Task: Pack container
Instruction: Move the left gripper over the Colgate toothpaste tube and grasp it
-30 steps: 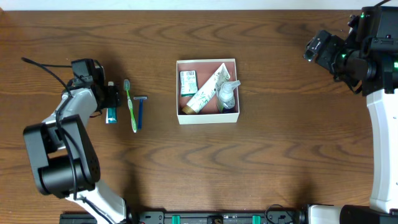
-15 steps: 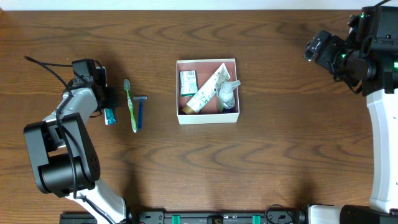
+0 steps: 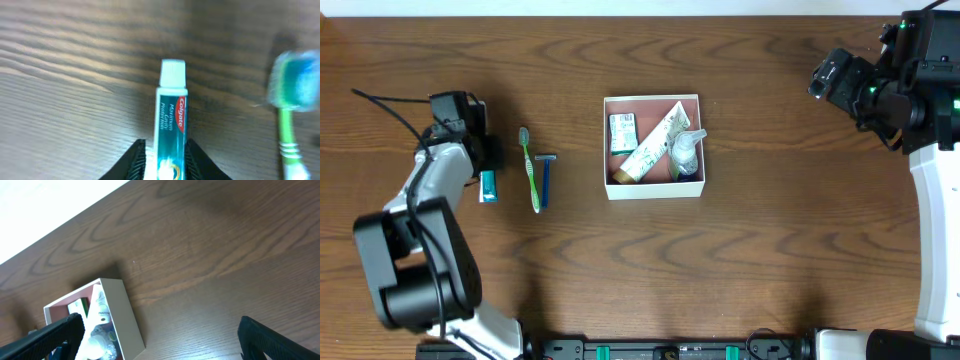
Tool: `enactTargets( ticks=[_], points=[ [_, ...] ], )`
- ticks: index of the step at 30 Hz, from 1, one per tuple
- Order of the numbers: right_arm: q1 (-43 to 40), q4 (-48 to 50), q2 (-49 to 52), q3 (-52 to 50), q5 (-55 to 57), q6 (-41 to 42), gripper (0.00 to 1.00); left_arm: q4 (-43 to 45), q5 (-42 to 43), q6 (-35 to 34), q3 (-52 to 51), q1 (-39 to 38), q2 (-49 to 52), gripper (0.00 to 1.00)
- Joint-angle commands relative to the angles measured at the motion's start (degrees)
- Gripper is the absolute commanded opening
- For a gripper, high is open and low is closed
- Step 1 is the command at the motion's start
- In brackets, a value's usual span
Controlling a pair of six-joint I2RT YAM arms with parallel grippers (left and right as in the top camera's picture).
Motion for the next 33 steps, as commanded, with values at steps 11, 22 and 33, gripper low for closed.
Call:
enactTargets(
  ticks=[11, 22, 33],
  points=[
    [-0.3, 0.0, 0.3, 0.3, -0.4, 0.3, 0.99, -3.5, 0.0, 0.0, 0.4, 0.1, -4.1, 0.31],
    [-0.3, 0.0, 0.3, 0.3, -0.4, 0.3, 0.99, -1.3, 2.3, 0.0, 0.4, 0.1, 2.0, 0.61],
    [-0.3, 0.0, 0.3, 0.3, -0.4, 0.3, 0.99, -1.2, 2.1, 0.0, 0.4, 0.1, 7.2, 0.54]
  ],
)
